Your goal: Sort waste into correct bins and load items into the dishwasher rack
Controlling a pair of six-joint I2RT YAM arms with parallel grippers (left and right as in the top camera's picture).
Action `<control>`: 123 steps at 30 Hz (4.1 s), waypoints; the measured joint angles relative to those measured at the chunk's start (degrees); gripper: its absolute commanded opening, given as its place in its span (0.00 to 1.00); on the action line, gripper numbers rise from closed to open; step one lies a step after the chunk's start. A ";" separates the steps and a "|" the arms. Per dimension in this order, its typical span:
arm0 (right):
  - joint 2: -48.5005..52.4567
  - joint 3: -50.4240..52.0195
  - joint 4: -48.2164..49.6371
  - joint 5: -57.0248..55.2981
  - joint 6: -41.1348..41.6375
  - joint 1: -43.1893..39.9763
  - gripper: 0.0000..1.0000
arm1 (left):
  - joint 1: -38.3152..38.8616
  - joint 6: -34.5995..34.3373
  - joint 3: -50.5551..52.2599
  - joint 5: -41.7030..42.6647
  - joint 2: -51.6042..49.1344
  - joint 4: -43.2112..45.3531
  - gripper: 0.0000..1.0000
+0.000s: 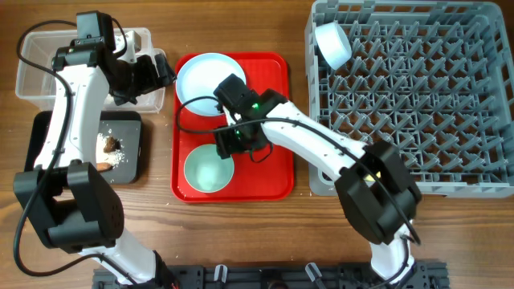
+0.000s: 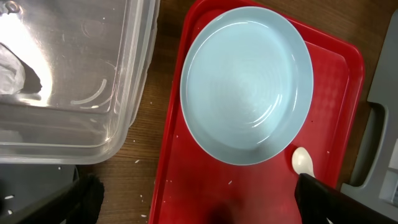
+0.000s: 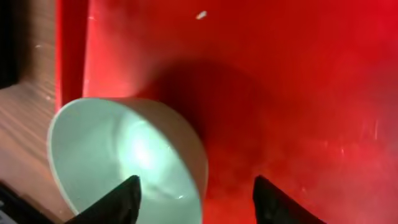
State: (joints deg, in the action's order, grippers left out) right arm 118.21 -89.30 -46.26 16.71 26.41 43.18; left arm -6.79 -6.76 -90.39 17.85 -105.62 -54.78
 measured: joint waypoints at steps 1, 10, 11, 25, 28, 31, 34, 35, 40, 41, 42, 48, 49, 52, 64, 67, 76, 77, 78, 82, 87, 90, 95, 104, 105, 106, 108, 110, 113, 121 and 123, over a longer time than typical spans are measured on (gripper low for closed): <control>0.68 0.00 0.07 0.11 0.70 -0.15 0.40 | 0.00 0.00 0.00 0.00 0.00 0.00 1.00; 2.97 -0.09 0.28 2.19 2.19 -1.14 0.04 | 0.00 0.00 0.00 -0.02 0.00 -0.02 1.00; 2.97 -0.13 -0.44 2.38 2.27 -1.27 0.04 | 0.00 0.00 0.00 -0.02 0.00 -0.02 1.00; -35.63 -10.38 -14.23 -69.61 0.83 -16.22 0.04 | 0.00 0.00 0.00 0.00 0.00 -0.02 1.00; -32.09 -7.76 -14.58 -81.11 -4.28 -16.22 0.04 | 0.00 0.00 0.00 0.00 0.00 -0.02 1.00; -23.12 -5.92 -13.94 -86.23 -10.62 -16.22 0.04 | 0.00 0.00 0.00 0.00 0.00 0.00 1.00; -11.98 -5.40 -14.12 -88.11 -21.59 -16.22 0.04 | 0.00 0.00 0.00 0.00 0.00 0.04 1.00; -9.16 -5.38 -14.34 -88.13 -23.08 -16.22 0.04 | 0.00 0.00 0.00 0.00 0.00 0.00 1.00; -3.48 -4.87 -17.25 -82.36 -26.34 -15.67 0.04 | 0.00 0.00 0.00 -0.02 0.00 -0.02 1.00; -3.48 -4.92 -17.62 -82.03 -26.32 -15.56 0.04 | 0.00 0.00 0.00 0.00 0.00 0.00 1.00; -3.69 -4.92 -17.99 -81.31 -26.32 -15.52 0.04 | 0.00 0.00 0.00 0.00 0.00 0.00 1.00; -4.11 -5.01 -24.46 -78.03 -26.51 -11.82 0.32 | 0.00 0.00 0.00 0.00 0.00 -0.02 1.00; -4.11 -5.01 -25.33 -76.54 -26.64 -10.64 0.43 | 0.00 0.00 0.00 0.00 0.00 0.00 1.00; -4.04 -4.85 -25.53 -71.47 -26.69 -6.78 1.00 | 0.00 0.00 0.00 0.00 0.00 -0.02 1.00; -6.27 -24.13 -7.08 -18.58 -20.04 -9.42 0.72 | 0.00 0.00 0.00 -0.02 0.00 -0.07 1.00; -5.33 -21.77 5.70 -15.04 -12.94 -9.33 0.61 | 0.00 0.00 0.00 -0.02 0.00 0.13 1.00; 16.37 -18.67 12.04 -15.04 2.80 -9.33 0.36 | 0.00 0.00 0.00 0.00 0.00 0.15 1.00; 17.00 -18.67 11.74 -15.04 4.13 -9.33 0.29 | 0.00 0.00 0.00 0.00 0.00 0.15 1.00; 17.11 -18.67 11.56 -15.06 4.66 -9.33 0.23 | 0.00 0.00 0.00 -0.02 0.00 0.15 1.00; 17.55 -18.67 9.66 -15.13 8.74 -9.33 0.04 | 0.00 0.00 0.00 0.00 0.00 0.15 1.00; 17.62 -18.75 6.14 -14.97 13.27 -9.33 0.10 | 0.00 0.00 0.00 0.00 0.00 0.15 1.00; 17.92 -18.86 5.99 -14.12 14.78 -9.40 0.04 | 0.00 0.00 0.00 0.00 0.00 0.15 1.00; 17.66 -20.65 3.39 -12.37 11.78 -12.02 0.04 | 0.00 0.00 0.00 0.00 0.00 0.15 1.00; -26.18 -24.81 -13.35 -45.79 1.49 -25.42 0.04 | 0.00 0.00 0.00 0.00 0.00 0.02 1.00; -29.11 -24.96 -16.96 -53.40 1.31 -26.05 0.04 | 0.00 0.00 0.00 0.00 0.00 0.11 1.00; -30.08 -25.22 -20.59 -60.48 1.07 -26.25 0.04 | 0.00 0.00 0.00 0.00 0.00 0.09 1.00; -29.00 -24.11 -26.77 -71.65 -0.46 -26.27 0.04 | 0.00 0.00 0.00 -0.02 0.00 0.15 1.00; -26.43 -21.75 -26.47 -77.24 -5.53 -26.32 0.04 | 0.00 0.00 0.00 0.00 0.00 0.13 1.00; -18.10 -18.67 -20.68 -81.50 -14.99 -26.36 0.04 | 0.00 0.00 0.00 0.00 0.00 0.15 1.00; -2.58 -17.97 -9.73 -82.09 -33.53 -29.09 0.04 | 0.00 0.00 0.00 -0.02 0.00 0.15 1.00; -1.95 -17.97 -9.73 -78.47 -34.73 -30.42 0.26 | 0.00 0.00 0.00 0.00 0.00 0.17 1.00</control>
State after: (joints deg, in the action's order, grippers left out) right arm 116.27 -107.26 -55.99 -61.76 -8.32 12.75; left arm -6.79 -6.76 -90.39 17.85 -105.62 -54.61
